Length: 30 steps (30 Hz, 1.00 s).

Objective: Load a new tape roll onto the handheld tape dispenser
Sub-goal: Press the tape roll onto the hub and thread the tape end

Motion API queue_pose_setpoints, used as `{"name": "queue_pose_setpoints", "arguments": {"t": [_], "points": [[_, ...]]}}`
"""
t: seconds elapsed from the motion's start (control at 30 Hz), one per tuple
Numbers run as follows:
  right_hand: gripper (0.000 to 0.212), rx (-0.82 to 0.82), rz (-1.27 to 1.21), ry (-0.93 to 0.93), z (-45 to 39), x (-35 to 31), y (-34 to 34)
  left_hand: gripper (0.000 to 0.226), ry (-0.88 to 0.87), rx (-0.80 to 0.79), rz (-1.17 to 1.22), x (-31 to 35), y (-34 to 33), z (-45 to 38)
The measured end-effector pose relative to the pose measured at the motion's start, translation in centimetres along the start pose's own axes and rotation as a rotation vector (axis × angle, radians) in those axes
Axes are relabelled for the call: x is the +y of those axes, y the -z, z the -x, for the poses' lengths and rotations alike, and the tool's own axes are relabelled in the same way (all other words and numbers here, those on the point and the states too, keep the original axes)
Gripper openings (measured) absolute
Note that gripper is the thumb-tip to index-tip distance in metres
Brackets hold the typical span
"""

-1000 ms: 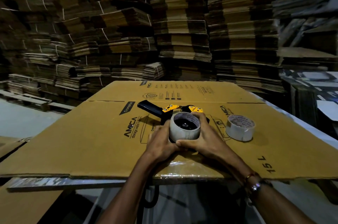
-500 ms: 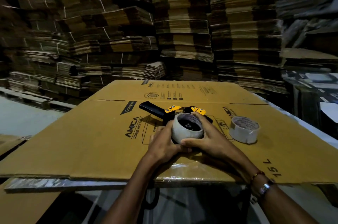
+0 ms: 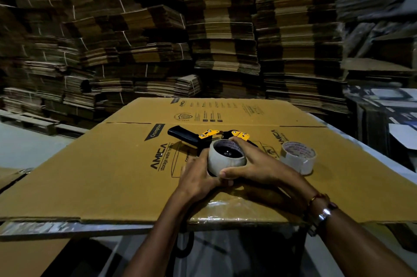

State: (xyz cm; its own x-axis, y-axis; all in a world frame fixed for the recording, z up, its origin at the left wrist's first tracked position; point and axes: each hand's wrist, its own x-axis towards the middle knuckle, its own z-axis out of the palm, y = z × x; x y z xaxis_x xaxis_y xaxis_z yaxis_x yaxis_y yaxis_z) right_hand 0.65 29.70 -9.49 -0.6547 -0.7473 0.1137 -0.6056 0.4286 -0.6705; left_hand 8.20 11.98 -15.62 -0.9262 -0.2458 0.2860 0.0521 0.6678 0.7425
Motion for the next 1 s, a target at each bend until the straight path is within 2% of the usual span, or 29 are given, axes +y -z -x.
{"name": "queue_pose_setpoints", "arguments": {"t": [0.2, 0.4, 0.73, 1.0], "points": [[0.088, 0.080, -0.057, 0.047, 0.4, 0.6, -0.9, 0.089, -0.040, -0.015, -0.063, 0.8, 0.4, 0.5], [0.089, 0.099, -0.031, 0.069, 0.2, 0.9, -1.2, 0.097, -0.029, -0.060, 0.007, -0.1, 0.3, -0.2], [0.104, 0.110, 0.040, 0.072, -0.1, 1.1, -1.4, 0.100, -0.041, -0.125, 0.033, -0.8, 0.8, -0.7], [0.095, 0.086, 0.068, 0.062, -0.3, 0.6, -1.1, 0.097, -0.043, -0.150, -0.038, -0.7, 1.4, -0.7]]}}
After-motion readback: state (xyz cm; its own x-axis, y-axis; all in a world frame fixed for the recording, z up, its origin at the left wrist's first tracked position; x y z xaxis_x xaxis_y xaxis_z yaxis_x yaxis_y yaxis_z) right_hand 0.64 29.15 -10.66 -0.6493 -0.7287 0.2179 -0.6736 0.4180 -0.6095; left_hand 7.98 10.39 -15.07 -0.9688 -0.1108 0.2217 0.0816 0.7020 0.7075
